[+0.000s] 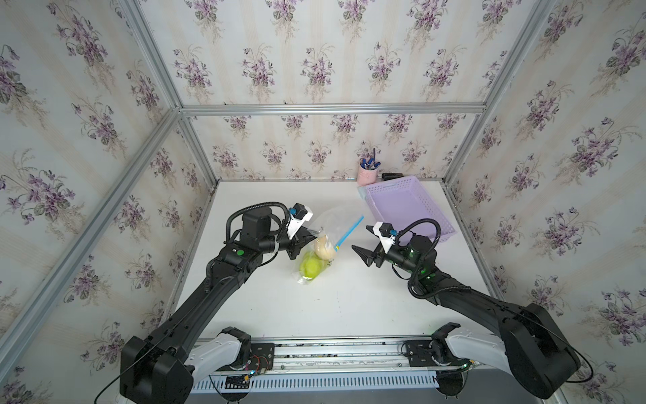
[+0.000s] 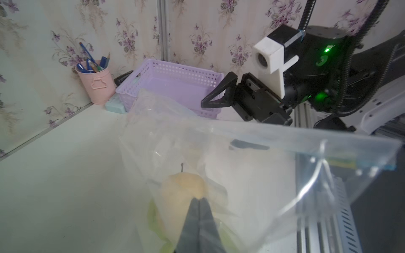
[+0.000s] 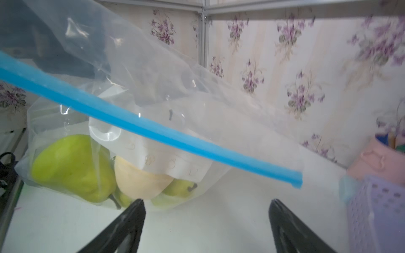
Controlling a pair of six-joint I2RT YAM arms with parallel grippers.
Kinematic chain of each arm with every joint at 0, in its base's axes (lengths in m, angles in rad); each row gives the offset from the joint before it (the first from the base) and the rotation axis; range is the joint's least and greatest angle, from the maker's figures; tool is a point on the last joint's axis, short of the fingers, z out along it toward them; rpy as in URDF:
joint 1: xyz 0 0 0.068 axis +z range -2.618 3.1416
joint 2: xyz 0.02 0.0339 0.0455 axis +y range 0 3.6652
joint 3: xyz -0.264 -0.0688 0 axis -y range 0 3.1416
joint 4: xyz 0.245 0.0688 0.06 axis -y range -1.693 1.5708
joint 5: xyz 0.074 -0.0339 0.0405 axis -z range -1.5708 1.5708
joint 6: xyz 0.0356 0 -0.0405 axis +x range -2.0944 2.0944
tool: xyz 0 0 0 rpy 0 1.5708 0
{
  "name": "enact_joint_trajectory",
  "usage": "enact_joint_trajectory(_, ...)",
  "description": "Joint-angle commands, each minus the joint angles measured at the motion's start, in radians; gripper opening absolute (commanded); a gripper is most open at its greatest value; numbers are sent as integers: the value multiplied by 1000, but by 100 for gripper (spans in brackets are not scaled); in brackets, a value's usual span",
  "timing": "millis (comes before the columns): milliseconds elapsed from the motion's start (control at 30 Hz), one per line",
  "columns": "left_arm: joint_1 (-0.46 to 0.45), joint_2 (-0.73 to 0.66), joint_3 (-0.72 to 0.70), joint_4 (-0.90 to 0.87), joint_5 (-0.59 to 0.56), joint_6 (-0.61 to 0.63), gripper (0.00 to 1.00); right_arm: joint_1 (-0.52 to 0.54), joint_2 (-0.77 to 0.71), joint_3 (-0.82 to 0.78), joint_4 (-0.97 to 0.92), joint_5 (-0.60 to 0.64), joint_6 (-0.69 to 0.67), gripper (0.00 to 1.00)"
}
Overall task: Open the zip-top bag and take out the pear
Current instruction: Adjust the zipper food storage bag at the center of the board.
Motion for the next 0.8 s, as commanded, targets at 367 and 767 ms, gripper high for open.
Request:
enact_joint_trajectory(367, 100, 59, 80, -123, 311, -66, 0, 183, 22, 87, 170, 276, -385, 78)
enact_joint_trajectory(767, 131, 102, 94, -207, 394, 33, 2, 204, 81, 262, 61, 236, -405, 21)
